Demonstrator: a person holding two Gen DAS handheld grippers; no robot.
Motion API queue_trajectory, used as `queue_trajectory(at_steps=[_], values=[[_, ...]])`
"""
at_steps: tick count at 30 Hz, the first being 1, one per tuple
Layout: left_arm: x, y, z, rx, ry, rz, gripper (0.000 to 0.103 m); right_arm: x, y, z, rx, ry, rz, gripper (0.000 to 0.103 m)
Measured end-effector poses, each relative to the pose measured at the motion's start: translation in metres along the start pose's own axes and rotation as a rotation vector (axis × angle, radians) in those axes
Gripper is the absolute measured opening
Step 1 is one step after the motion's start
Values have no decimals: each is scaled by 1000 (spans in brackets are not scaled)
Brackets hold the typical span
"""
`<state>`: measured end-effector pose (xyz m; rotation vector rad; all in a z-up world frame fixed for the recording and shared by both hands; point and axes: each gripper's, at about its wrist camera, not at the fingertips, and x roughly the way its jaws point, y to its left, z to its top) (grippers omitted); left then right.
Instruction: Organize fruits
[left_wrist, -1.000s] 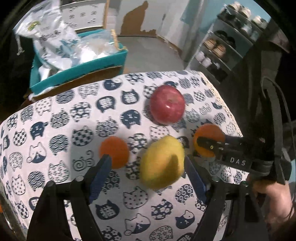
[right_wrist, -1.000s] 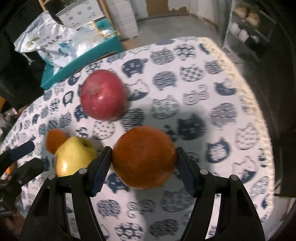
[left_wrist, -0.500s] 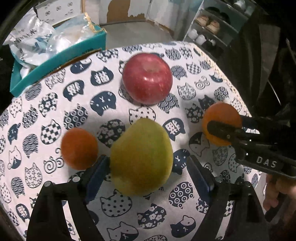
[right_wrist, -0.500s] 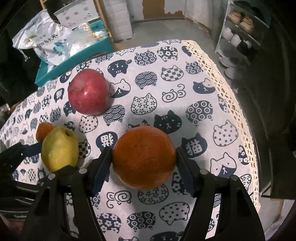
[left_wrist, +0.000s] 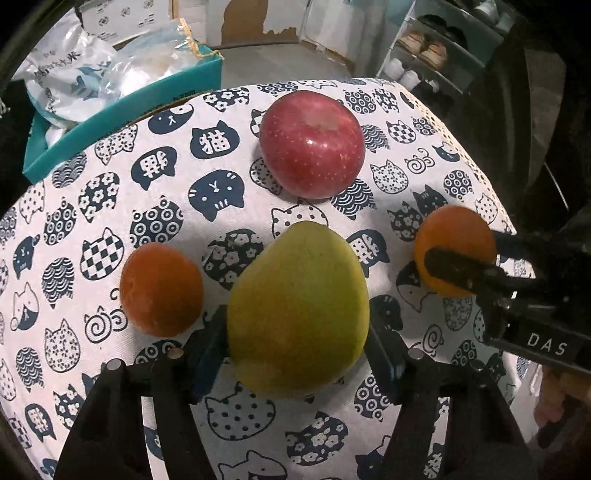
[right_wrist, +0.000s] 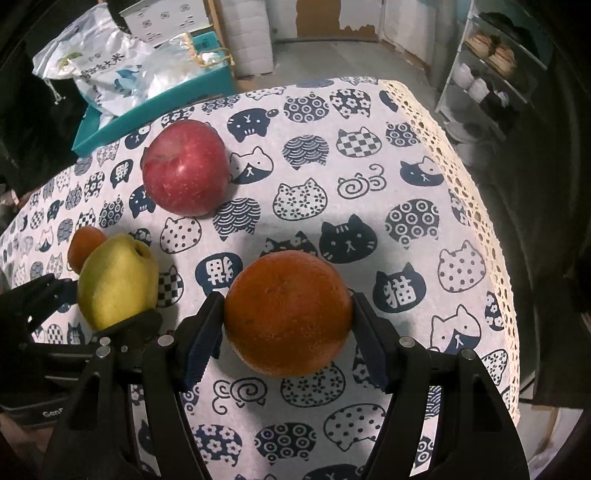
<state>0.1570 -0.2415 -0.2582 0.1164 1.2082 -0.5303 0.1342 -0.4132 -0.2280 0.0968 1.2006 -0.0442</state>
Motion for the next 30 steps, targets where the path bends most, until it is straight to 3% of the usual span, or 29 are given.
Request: queue_trajectory(at_steps=[9,30], values=[[-24,-1,-7,7,-49,7,70,-17,14,2,-65,-63,-25,69],[-145,1,-11,-21,-251,51,68,-117,52,10,-123,-288,46,69]])
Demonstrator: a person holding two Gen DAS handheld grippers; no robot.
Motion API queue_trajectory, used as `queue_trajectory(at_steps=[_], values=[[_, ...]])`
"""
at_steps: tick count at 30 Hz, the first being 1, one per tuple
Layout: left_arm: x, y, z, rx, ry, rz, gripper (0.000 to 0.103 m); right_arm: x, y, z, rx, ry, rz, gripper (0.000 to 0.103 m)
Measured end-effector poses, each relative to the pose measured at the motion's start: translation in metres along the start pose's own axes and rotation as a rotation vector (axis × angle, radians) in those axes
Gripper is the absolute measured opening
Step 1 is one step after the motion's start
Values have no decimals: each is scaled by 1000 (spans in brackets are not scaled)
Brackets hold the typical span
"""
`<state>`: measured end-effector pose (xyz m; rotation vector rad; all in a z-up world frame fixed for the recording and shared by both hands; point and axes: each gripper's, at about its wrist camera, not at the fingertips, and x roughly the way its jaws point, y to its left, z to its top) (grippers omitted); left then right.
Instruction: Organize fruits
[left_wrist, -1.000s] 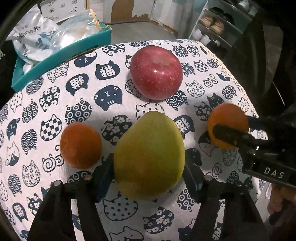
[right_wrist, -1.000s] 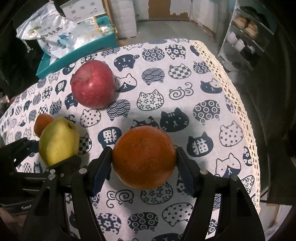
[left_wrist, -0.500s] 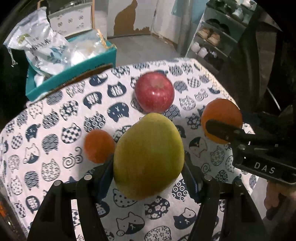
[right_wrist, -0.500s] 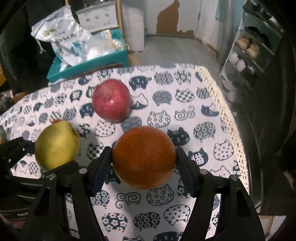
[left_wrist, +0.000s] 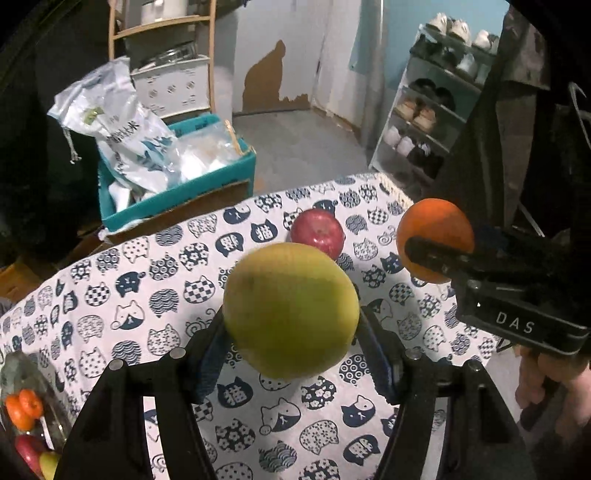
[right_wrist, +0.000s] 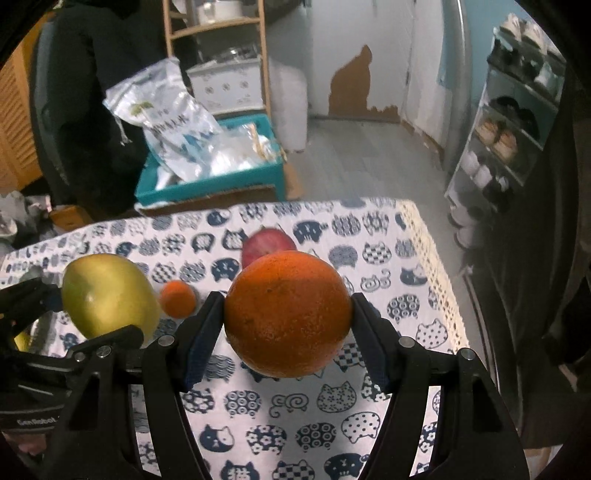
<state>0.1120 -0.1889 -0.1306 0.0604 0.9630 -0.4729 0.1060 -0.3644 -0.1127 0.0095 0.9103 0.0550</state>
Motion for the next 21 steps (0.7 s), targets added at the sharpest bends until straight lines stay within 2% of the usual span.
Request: queue_trajectory(at_steps=[8,11,12,13,15,19,20,21], values=[[-42,-1,0,4,-76,-3,67,-33,24,12,-34,-66,39,69],[-51,2,-1,1,-93,-6,62,-42,33,14,-50,-84,52,69],[-54,3,-2,2,-100,-8,44,-44,36,14,-54,-88,55,69],[-61,4,-2,6,-122,-5,6,-46,39,15,-59,-92,59,69],[-70,5,1,17,-134,-6,11,-50,45,16,-70,-99,66,69],[-62,16,-2,12,-118,4,32,-41,47,13,-63,-72,54,69],[-54,20,-5,-1,-100,1,38,-35,44,11,-43,-59,62,69],[-44,25,-11,-16,-74,-3,51,-29,43,8,-34,-46,65,69]])
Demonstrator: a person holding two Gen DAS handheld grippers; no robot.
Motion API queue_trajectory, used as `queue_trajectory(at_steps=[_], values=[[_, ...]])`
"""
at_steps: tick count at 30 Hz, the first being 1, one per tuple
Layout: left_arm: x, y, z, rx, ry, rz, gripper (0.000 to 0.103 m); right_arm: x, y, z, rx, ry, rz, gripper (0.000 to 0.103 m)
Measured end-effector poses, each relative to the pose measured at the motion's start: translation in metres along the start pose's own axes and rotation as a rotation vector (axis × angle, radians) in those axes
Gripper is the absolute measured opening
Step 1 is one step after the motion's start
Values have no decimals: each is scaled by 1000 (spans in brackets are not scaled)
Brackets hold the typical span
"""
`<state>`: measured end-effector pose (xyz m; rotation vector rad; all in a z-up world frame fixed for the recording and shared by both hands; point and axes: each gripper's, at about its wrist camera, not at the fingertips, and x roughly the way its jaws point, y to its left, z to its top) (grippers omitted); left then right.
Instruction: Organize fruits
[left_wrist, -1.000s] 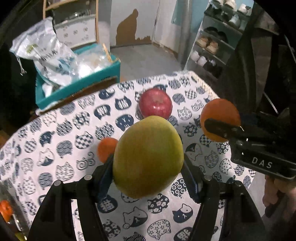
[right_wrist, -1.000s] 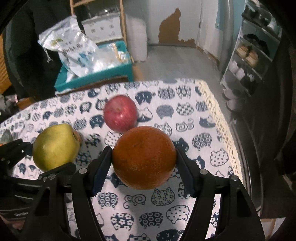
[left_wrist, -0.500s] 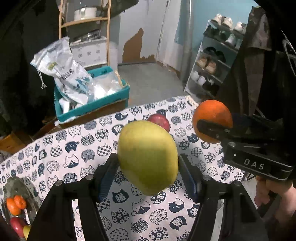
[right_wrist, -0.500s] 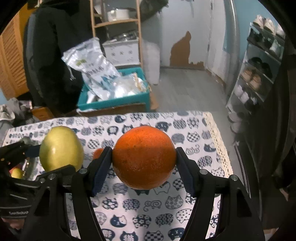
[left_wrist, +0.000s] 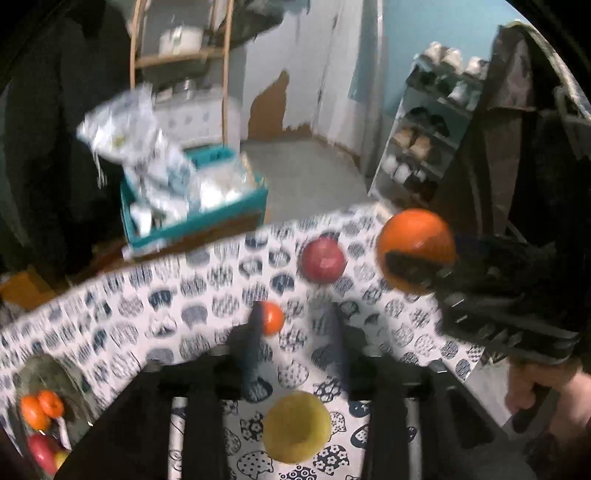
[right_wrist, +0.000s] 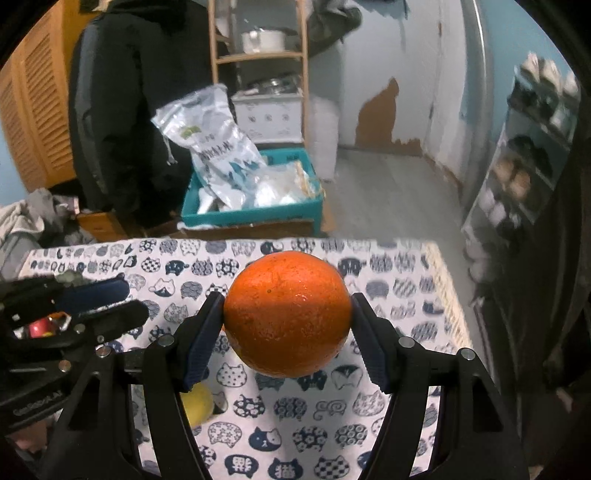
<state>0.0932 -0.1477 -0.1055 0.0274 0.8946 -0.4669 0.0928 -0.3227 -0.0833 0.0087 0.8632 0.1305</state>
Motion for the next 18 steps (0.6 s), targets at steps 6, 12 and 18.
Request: queue_trajectory(at_steps=[6,12,18], values=[[49,27,-49,-83,185,9,52,58,0,-42,36,195,30,69],[67,27,-63,-102,262,-54,63,81,4,-55,44,253,34,69],[97,18,-70,-55,304,-5,72,77,5,-49,43,234,46,69]])
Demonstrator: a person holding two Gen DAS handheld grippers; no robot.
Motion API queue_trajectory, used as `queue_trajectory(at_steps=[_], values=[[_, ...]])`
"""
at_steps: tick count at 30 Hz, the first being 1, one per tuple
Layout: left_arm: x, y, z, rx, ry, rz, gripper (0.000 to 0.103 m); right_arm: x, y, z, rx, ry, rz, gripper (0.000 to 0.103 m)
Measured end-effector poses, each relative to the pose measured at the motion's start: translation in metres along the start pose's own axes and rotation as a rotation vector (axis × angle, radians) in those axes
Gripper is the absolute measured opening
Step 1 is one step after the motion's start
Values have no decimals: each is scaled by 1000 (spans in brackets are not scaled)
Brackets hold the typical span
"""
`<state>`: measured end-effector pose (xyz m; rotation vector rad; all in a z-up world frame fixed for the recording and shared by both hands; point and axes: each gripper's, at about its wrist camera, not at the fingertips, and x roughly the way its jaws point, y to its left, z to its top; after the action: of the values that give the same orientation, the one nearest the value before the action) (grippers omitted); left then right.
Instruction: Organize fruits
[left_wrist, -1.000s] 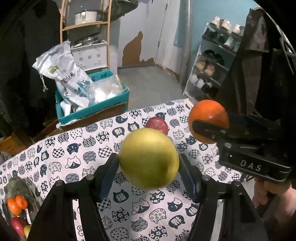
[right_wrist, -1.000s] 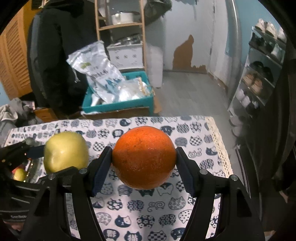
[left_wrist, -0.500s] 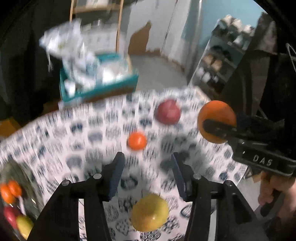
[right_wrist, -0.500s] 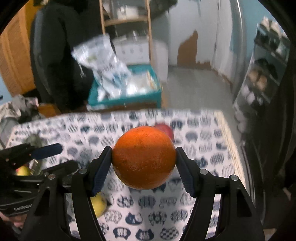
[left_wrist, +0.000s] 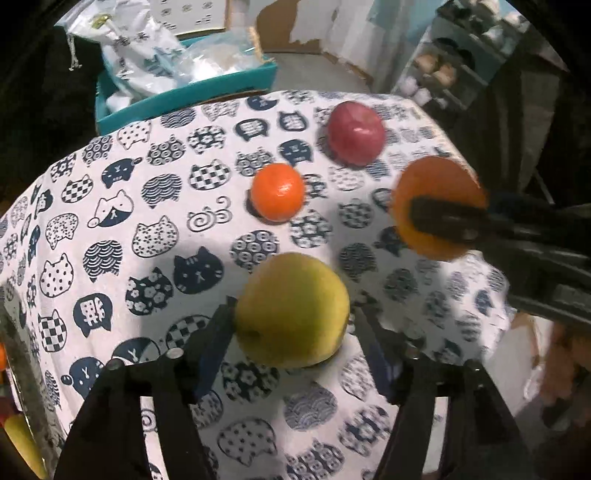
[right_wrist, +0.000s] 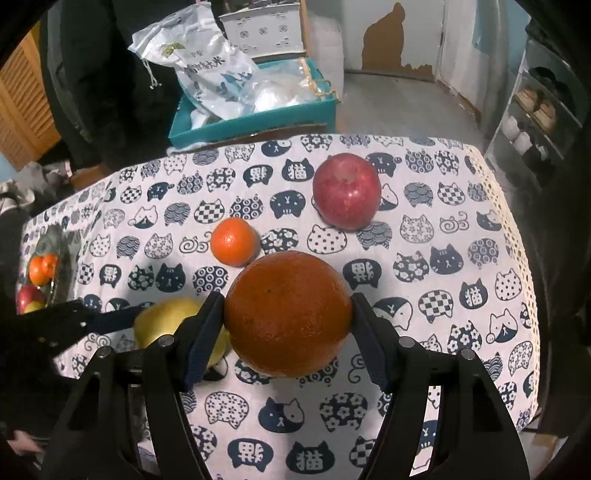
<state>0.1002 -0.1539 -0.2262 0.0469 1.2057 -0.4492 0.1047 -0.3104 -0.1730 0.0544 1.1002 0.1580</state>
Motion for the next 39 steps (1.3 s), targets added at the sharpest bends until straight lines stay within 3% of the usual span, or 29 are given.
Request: queue_trajectory(at_steps=[6,22,39], values=[[15,17,8,-71,24,-43,75,0,-9,0,19,-2,-1,69],[47,18,20,-113,51,-34,80,-3,-27,-2,68,-12,7,69],[36,10,15,-80,-24,22,80,-9,-31,2,67,-37,-4,69]])
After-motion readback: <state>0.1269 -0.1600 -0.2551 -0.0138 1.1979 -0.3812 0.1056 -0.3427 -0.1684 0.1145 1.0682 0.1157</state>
